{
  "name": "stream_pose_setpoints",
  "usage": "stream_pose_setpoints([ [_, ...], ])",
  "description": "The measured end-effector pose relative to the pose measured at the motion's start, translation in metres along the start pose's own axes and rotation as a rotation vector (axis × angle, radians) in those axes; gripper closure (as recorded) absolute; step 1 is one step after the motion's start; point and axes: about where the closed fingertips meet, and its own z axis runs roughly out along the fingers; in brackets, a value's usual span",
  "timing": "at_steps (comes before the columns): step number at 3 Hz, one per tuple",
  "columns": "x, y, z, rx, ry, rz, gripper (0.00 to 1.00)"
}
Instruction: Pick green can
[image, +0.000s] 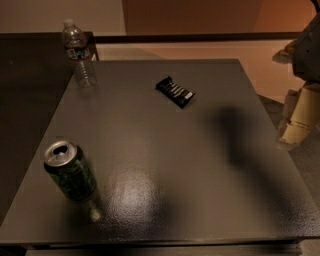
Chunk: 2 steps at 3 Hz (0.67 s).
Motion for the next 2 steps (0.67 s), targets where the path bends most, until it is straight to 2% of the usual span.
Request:
stream_pose_setpoints([
  [2,-0.0036,-0.0009,0.0007,0.012,0.015,0.002,0.00],
])
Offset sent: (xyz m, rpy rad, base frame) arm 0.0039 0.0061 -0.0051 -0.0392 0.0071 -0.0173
